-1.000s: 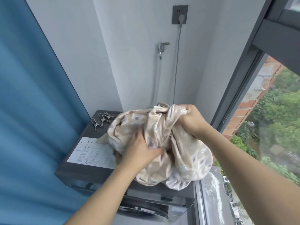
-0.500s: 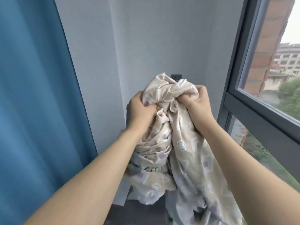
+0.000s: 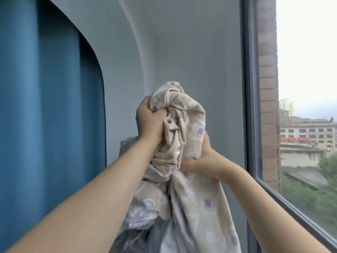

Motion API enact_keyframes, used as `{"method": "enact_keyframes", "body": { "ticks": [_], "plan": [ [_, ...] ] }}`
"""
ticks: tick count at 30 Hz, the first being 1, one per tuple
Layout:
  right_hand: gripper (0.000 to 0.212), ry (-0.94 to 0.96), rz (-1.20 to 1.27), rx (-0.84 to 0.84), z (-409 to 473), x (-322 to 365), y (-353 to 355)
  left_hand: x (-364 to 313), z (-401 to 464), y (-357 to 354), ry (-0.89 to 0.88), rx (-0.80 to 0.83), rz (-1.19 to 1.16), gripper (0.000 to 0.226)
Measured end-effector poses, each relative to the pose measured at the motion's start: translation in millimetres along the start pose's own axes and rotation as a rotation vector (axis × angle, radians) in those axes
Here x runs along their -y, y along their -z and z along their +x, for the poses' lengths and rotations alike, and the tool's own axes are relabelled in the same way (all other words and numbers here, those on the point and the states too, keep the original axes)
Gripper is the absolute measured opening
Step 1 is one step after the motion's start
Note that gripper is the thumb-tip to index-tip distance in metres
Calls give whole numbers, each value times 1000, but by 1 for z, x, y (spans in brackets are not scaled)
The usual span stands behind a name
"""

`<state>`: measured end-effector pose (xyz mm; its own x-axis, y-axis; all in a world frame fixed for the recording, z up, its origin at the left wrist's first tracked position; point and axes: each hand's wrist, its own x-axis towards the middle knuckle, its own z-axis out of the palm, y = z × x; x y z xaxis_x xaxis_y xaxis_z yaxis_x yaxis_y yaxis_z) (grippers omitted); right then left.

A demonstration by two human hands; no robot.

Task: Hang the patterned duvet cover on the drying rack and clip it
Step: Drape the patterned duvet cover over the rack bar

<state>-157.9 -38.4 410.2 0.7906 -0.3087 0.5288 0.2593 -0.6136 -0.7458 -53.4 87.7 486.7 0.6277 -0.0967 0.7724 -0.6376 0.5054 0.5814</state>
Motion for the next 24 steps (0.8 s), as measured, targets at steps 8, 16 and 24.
{"method": "enact_keyframes", "body": {
  "ticks": [8,16,24],
  "plan": [
    [29,165,-115,-431,42,97,-27,-94,47,44,-155,-75,117,11],
    [21,332,-214,-626,63,189,-65,-167,70,120,-558,220,1173,70],
    [38,520,-416,-684,91,255,-105,-236,96,177,-537,-90,1656,44]
  ]
}}
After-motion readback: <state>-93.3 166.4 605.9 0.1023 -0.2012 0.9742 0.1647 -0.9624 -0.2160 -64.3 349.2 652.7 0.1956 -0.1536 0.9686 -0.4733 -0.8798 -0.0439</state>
